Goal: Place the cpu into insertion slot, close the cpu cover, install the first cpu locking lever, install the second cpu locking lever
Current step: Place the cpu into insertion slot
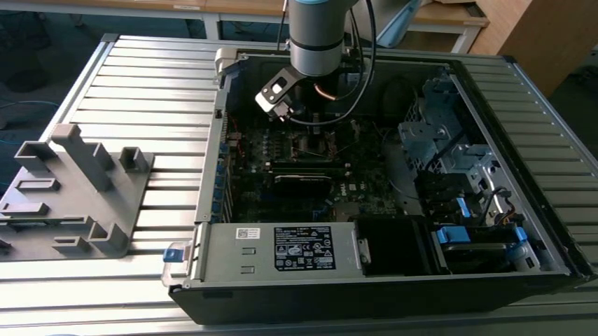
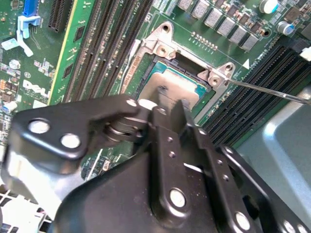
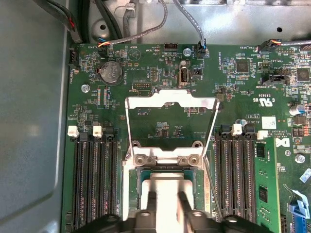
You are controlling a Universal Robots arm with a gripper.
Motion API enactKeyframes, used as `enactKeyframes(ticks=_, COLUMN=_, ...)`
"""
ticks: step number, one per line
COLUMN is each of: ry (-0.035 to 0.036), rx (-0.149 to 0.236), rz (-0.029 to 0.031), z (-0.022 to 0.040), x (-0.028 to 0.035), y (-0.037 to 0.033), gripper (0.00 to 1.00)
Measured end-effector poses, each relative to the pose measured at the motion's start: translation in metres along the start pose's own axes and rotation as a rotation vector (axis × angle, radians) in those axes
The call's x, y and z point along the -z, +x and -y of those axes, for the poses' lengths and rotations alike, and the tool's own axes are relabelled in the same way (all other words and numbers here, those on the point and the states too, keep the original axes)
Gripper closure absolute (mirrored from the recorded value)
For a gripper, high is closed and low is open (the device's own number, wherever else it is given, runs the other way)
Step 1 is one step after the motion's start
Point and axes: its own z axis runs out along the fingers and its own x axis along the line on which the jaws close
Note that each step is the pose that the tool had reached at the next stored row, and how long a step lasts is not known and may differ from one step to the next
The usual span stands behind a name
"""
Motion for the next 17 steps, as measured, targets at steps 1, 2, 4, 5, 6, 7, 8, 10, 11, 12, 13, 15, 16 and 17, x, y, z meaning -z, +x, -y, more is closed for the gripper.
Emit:
enactKeyframes(ticks=1, ry=0.0, rx=0.0, rz=0.0001, z=0.0, x=0.0, y=0.0, gripper=0.73)
enactKeyframes(ticks=2, ry=0.0, rx=0.0, rz=0.0001, z=0.0, x=0.0, y=0.0, gripper=0.79)
enactKeyframes(ticks=4, ry=0.0, rx=0.0, rz=0.0, z=0.0, x=0.0001, y=0.0, gripper=0.85)
enactKeyframes(ticks=5, ry=0.0, rx=0.0, rz=0.0, z=0.0, x=0.0001, y=0.0, gripper=0.9)
enactKeyframes(ticks=6, ry=0.0, rx=0.0, rz=0.0, z=0.0, x=0.0001, y=0.0, gripper=0.9)
enactKeyframes(ticks=7, ry=0.0, rx=0.0, rz=0.0, z=0.0, x=0.0001, y=0.0, gripper=0.9)
enactKeyframes(ticks=8, ry=0.0, rx=0.0, rz=0.0, z=0.0, x=0.0001, y=0.0, gripper=0.9)
enactKeyframes(ticks=10, ry=0.0, rx=0.0, rz=0.0001, z=0.0, x=0.0001, y=0.0, gripper=0.9)
enactKeyframes(ticks=11, ry=0.0, rx=0.0, rz=0.0, z=0.0, x=0.0001, y=0.0, gripper=0.9)
enactKeyframes(ticks=12, ry=0.0, rx=0.0, rz=0.0001, z=0.0, x=-0.0001, y=0.0, gripper=0.9)
enactKeyframes(ticks=13, ry=0.0001, rx=0.0, rz=0.0001, z=0.0001, x=-0.0007, y=0.0, gripper=0.9)
enactKeyframes(ticks=15, ry=0.0001, rx=0.0, rz=0.0002, z=0.0003, x=-0.0016, y=-0.0001, gripper=0.9)
enactKeyframes(ticks=16, ry=0.0002, rx=0.0, rz=0.0004, z=0.0003, x=-0.0019, y=-0.0001, gripper=0.9)
enactKeyframes(ticks=17, ry=0.0003, rx=0.0, rz=0.0006, z=0.0004, x=-0.0024, y=-0.0001, gripper=0.9)
